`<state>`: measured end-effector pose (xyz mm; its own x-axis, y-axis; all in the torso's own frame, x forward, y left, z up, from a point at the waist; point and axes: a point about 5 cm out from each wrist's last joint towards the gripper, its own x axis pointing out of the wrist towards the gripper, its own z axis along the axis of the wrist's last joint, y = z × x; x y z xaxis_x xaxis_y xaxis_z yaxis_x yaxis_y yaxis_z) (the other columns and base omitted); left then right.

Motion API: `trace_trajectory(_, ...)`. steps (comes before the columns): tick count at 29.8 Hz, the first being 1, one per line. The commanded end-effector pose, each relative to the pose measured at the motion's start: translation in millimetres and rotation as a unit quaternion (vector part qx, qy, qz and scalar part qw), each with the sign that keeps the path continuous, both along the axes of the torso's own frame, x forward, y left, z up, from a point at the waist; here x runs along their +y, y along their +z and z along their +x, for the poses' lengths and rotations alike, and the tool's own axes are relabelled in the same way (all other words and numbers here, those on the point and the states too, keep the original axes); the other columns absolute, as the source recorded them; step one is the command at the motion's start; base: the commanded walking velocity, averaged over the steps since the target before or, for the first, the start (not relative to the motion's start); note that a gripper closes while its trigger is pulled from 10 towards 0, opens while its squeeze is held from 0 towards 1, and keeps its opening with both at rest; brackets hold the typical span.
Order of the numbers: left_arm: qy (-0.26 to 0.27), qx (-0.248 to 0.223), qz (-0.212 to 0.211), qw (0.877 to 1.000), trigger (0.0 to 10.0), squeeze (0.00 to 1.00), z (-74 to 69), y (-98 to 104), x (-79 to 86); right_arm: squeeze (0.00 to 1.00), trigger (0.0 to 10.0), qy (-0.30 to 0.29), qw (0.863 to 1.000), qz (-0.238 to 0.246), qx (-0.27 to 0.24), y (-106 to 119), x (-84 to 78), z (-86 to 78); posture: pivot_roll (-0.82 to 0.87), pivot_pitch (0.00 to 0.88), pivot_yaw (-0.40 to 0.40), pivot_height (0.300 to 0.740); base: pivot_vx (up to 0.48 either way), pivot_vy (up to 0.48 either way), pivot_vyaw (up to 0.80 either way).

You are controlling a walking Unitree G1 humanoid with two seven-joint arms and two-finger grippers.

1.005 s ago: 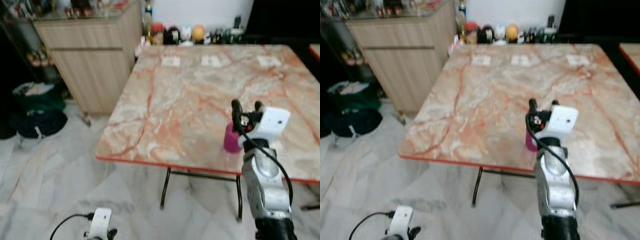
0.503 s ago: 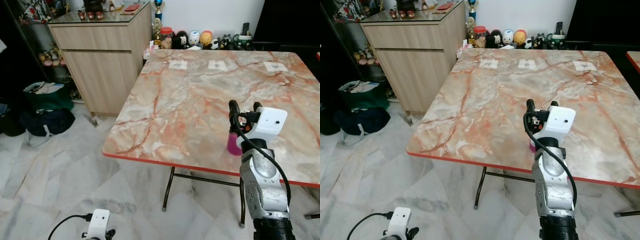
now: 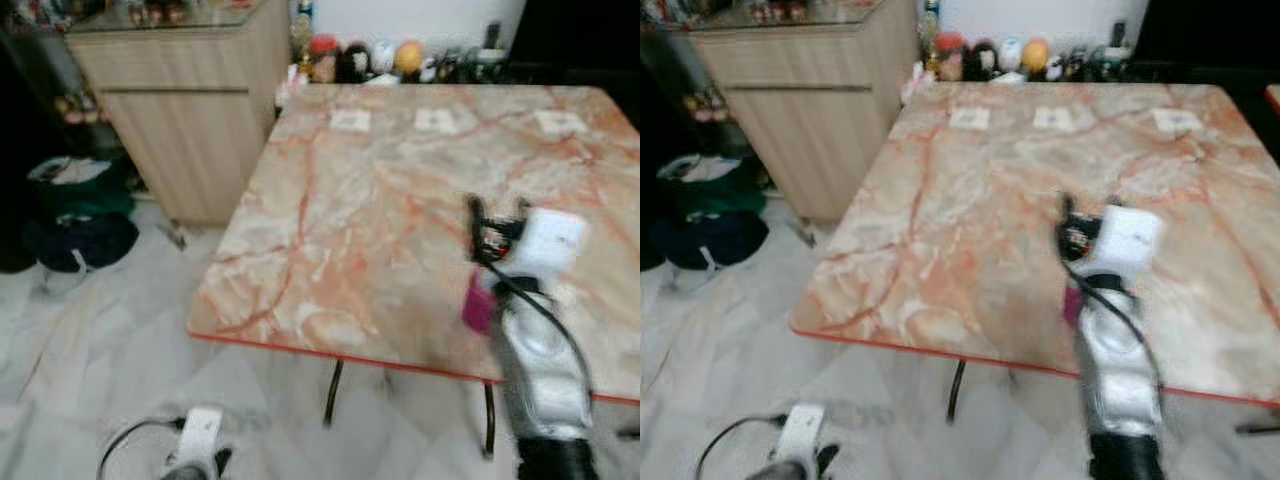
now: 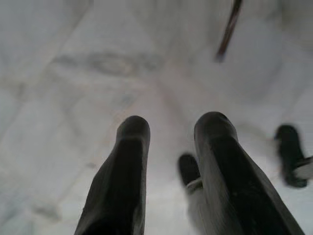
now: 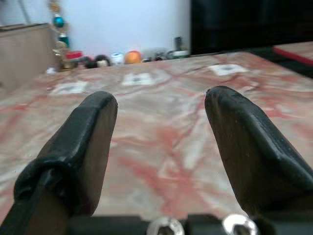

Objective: Setting the table

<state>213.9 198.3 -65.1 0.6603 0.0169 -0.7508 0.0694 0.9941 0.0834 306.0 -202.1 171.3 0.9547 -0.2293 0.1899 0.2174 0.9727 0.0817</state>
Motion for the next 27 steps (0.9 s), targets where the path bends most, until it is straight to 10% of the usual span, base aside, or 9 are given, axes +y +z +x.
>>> trace_trajectory(1,0.005,0.032,0.008,0.999,10.0,0.0,-17.5,-8.9,7.7,0.0,10.0,0.016,1.0,-0.001,-0.016,9.5,10.0,-1.4,-0.14,0.062,0.041,0.74,0.0,0.0,0.0)
trace_trajectory(14,0.0,0.034,0.012,0.999,10.0,0.0,-17.6,-9.0,8.1,0.0,10.0,0.08,0.993,-0.077,0.044,16.7,5.5,-35.9,-0.16,0.08,0.052,0.74,0.0,0.0,0.0)
trace_trajectory(18,-0.005,0.034,0.013,0.999,10.0,0.0,-16.9,-8.6,8.0,0.0,10.0,0.133,0.967,-0.149,0.157,4.6,-0.3,-46.9,-0.17,0.082,0.058,0.74,0.0,0.0,0.0)
trace_trajectory(27,-0.007,0.034,0.013,0.999,10.0,0.0,-16.8,-8.5,7.8,0.0,10.0,0.059,0.984,-0.104,0.132,24.8,-18.8,-47.9,-0.17,0.086,0.06,0.74,0.0,0.0,0.0)
